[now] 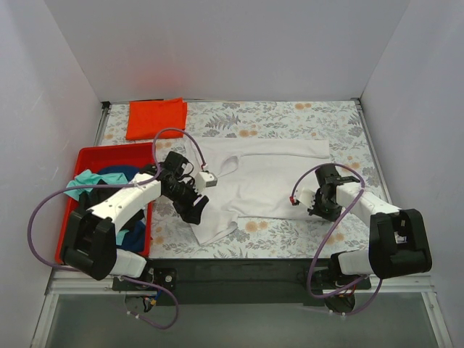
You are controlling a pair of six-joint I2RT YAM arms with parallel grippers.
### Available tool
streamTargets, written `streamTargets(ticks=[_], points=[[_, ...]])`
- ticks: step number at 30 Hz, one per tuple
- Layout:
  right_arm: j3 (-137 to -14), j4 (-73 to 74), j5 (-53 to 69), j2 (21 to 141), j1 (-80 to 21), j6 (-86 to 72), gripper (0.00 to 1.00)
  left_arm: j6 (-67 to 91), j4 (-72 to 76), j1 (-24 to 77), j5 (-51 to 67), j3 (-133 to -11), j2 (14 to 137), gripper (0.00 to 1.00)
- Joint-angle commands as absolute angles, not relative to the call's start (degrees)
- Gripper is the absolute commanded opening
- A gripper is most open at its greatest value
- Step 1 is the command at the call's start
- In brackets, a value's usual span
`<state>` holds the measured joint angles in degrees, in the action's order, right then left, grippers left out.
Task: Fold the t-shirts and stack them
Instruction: Fold the tshirt
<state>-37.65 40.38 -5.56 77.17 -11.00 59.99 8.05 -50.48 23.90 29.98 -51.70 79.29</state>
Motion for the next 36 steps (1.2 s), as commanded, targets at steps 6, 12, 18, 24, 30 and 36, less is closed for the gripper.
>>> streamTargets(ticks=[6, 12, 18, 24, 30, 36], points=[[-37.4, 36.6, -3.5, 75.3, -11.0, 60.1, 0.01, 0.7, -45.5, 26.8, 24.7, -50.6, 78.0, 0.57], [-40.3, 38.8, -2.9, 75.5, -11.0, 59.9, 0.01, -1.4, -43.2, 30.7, 21.7, -49.5, 78.8, 0.56], [-41.7, 39.6, -2.8, 76.3, -11.0, 59.5, 0.01, -1.2, -38.3, 34.3, 15.1, -48.4, 81.3, 0.45], [-42.1, 39.7, -3.0, 76.7, -11.0, 59.5, 0.01, -2.6, -41.2, 35.4, 14.6, -48.0, 81.4, 0.42], [-42.2, 39.7, -3.0, 77.7, -11.0, 59.6, 0.01, -2.5, -43.1, 36.5, 15.0, -46.1, 80.8, 0.41], [-42.5, 39.6, -3.2, 78.6, -11.0, 59.8, 0.01, -2.0, -43.0, 37.2, 15.6, -44.4, 80.9, 0.41]])
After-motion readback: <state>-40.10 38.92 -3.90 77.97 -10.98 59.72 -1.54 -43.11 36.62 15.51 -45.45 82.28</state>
